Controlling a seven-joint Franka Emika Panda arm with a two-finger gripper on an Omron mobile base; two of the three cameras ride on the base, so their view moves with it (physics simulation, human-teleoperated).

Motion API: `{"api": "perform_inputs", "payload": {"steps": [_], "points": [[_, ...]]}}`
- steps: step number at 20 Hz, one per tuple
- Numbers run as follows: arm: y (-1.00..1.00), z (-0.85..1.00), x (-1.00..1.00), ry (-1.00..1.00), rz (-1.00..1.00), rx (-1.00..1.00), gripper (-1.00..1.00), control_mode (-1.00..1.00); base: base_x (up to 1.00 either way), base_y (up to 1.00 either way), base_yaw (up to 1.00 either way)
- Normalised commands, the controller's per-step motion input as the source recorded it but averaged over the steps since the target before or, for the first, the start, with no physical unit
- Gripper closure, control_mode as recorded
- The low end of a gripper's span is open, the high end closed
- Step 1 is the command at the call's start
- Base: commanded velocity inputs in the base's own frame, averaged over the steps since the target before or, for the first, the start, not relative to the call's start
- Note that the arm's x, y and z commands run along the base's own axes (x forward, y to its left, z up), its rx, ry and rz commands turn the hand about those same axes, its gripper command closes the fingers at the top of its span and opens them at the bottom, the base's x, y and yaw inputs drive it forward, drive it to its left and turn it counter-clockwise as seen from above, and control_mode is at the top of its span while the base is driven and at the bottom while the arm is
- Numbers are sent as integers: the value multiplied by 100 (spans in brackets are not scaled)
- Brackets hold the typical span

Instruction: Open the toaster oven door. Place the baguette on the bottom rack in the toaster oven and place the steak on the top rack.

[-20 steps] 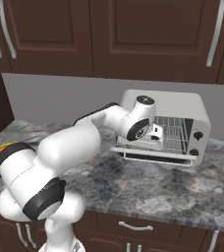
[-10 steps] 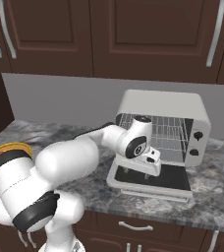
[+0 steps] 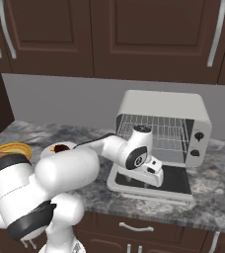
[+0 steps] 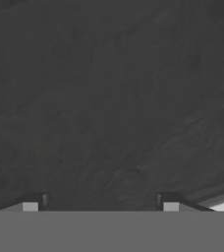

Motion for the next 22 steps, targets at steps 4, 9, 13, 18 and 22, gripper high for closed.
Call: {"api": "perform_inputs", "payload": {"steps": [4, 9, 13, 18, 22], "points": [[-6, 25, -7, -1, -1, 14, -100, -100, 0, 0, 0], [-9, 46, 3, -7, -2, 17, -100, -100, 0, 0, 0], [-10, 35, 12, -32, 6, 6, -100, -100, 0, 0, 0], [-19, 14, 4, -47, 31, 2, -100, -100, 0, 0, 0], [-7, 0, 9, -54, 37, 0, -100, -100, 0, 0, 0]]}}
